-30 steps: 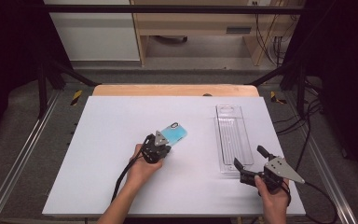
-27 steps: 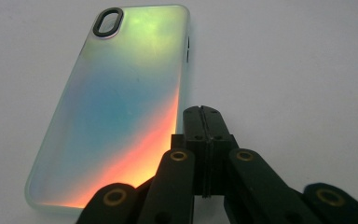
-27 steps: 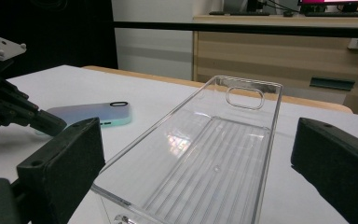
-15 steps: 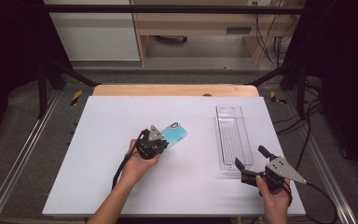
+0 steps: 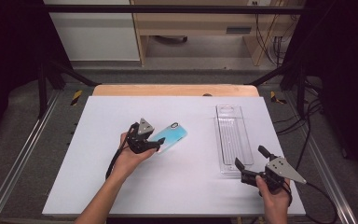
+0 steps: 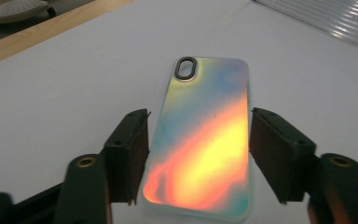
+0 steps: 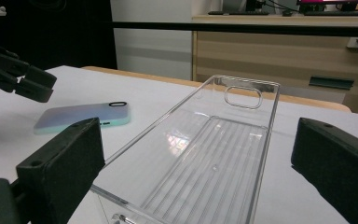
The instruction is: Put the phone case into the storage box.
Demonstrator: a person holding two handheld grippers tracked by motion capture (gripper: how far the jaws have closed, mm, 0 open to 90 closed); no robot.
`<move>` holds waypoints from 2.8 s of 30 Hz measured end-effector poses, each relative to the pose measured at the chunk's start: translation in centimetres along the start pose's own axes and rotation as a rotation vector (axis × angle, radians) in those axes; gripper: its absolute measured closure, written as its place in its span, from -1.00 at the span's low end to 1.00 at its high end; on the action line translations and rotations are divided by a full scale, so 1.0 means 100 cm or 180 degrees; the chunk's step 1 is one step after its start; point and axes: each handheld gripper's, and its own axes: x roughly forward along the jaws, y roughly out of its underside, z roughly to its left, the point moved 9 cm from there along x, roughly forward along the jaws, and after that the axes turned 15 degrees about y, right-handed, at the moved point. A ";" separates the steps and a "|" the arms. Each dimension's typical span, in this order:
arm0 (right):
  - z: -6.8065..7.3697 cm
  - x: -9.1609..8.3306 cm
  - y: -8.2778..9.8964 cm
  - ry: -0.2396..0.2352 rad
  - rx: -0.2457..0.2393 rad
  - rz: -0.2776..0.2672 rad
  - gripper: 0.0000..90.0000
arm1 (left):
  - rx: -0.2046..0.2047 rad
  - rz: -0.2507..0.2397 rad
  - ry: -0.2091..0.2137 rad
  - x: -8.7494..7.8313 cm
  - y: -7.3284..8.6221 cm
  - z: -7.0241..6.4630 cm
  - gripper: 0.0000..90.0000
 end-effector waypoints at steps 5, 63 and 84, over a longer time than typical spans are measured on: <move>-0.001 0.000 0.000 0.0012 0.0002 -0.0004 -0.94 | -0.0138 0.0030 0.0024 0.004 0.005 0.005 -0.59; -0.001 -0.001 0.001 -0.0012 -0.0060 0.0030 -0.94 | -0.0141 0.0442 0.0280 0.040 0.032 0.012 -0.84; -0.001 -0.001 0.000 -0.0010 -0.0042 0.0010 -0.94 | -0.0057 0.0431 0.0209 0.039 0.029 0.004 -0.63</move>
